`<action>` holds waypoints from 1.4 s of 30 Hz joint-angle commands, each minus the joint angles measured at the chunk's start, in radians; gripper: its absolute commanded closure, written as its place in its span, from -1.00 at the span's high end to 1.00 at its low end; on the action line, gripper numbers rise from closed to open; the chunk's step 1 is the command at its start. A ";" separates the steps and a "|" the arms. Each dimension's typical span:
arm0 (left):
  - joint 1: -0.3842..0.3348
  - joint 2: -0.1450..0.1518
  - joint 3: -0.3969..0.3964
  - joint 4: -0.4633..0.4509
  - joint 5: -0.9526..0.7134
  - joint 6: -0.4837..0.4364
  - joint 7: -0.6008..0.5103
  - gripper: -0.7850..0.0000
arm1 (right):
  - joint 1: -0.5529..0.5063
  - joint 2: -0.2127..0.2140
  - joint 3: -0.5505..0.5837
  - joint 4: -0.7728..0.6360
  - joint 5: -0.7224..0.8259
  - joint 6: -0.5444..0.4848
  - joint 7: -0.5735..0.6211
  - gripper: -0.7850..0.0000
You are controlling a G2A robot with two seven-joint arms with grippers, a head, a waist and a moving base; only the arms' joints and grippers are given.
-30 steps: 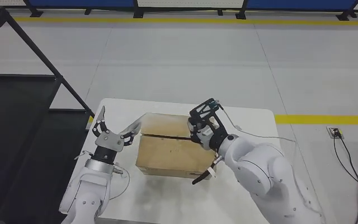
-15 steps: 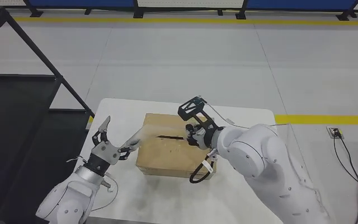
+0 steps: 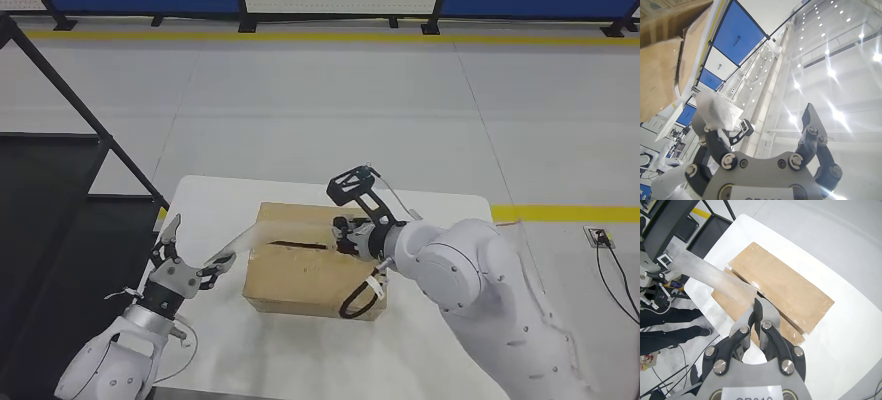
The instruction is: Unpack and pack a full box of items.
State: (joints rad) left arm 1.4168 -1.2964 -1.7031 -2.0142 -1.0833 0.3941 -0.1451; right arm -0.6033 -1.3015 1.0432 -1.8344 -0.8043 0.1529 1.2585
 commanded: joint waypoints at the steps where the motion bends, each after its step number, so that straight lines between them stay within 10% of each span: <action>1: 0.004 0.000 0.007 0.003 0.004 -0.016 -0.008 1.00 | 0.002 0.000 0.006 0.004 0.021 0.003 0.007 -1.00; 13: 0.018 0.004 0.011 0.021 -0.005 -0.045 -0.045 0.11 | -0.016 0.005 0.065 -0.002 0.112 0.028 -0.017 -1.00; 27: 0.037 0.010 0.006 0.018 -0.005 -0.047 -0.069 -0.07 | -0.039 0.020 0.118 -0.018 0.159 0.026 -0.003 -1.00; 33: 0.052 0.015 -0.005 0.010 0.005 -0.031 -0.090 -0.62 | -0.033 0.024 0.121 -0.014 0.165 0.037 0.010 -1.00; 42: 0.066 0.020 -0.015 0.007 0.009 -0.028 -0.097 -0.57 | -0.032 0.032 0.131 -0.021 0.173 0.053 0.024 -1.00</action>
State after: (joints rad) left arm 1.4806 -1.2767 -1.7176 -2.0066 -1.0760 0.3665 -0.2407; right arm -0.6348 -1.2702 1.1722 -1.8542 -0.6322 0.2034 1.2810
